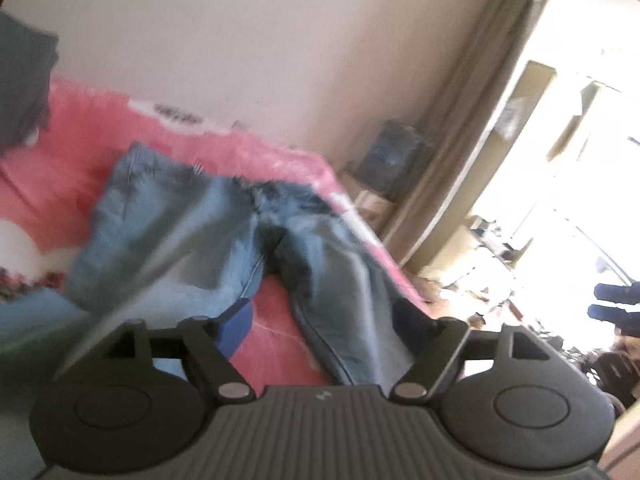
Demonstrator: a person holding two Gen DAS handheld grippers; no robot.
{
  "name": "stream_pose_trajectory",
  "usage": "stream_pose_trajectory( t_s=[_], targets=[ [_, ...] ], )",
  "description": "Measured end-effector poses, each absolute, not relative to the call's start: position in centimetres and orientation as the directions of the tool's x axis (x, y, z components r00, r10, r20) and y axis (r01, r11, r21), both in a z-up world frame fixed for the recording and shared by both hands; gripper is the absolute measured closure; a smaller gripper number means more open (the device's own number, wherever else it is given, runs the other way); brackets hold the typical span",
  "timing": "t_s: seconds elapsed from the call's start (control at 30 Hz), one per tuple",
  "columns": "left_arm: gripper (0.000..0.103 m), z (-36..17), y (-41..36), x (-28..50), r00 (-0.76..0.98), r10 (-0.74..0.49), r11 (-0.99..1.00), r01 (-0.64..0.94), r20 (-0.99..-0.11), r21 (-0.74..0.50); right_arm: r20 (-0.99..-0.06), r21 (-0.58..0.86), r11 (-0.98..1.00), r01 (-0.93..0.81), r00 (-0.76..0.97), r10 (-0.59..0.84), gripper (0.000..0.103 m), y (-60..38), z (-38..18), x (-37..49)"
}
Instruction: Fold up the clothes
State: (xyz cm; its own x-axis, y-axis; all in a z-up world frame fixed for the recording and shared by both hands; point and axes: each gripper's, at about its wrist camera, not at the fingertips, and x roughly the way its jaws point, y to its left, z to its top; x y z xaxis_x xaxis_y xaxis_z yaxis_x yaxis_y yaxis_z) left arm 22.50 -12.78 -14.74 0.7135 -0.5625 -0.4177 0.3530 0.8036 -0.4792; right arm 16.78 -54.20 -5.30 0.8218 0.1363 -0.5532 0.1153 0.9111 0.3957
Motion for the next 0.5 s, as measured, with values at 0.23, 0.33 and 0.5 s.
stream_pose_trajectory(
  t_s=[0.23, 0.33, 0.5],
  targets=[
    [0.007, -11.3, -6.7, 14.4, 0.686, -0.624, 0.752, 0.398, -0.375, -0.525, -0.396, 0.344, 0.938, 0.032, 0.911, 0.115, 0.054, -48.7, 2.8, 4.2],
    [0.003, -10.8, -3.8, 10.9, 0.678, -0.628, 0.755, 0.413, -0.383, -0.509, -0.353, 0.268, 0.962, -0.058, 0.923, 0.154, 0.038, -45.3, 5.8, 1.0],
    [0.0, -10.7, 0.4, 6.0, 0.652, -0.624, 0.764, 0.395, -0.431, -0.509, -0.249, 0.327, 0.92, -0.217, 0.919, 0.305, 0.036, -41.9, 8.7, -0.4]
  ],
)
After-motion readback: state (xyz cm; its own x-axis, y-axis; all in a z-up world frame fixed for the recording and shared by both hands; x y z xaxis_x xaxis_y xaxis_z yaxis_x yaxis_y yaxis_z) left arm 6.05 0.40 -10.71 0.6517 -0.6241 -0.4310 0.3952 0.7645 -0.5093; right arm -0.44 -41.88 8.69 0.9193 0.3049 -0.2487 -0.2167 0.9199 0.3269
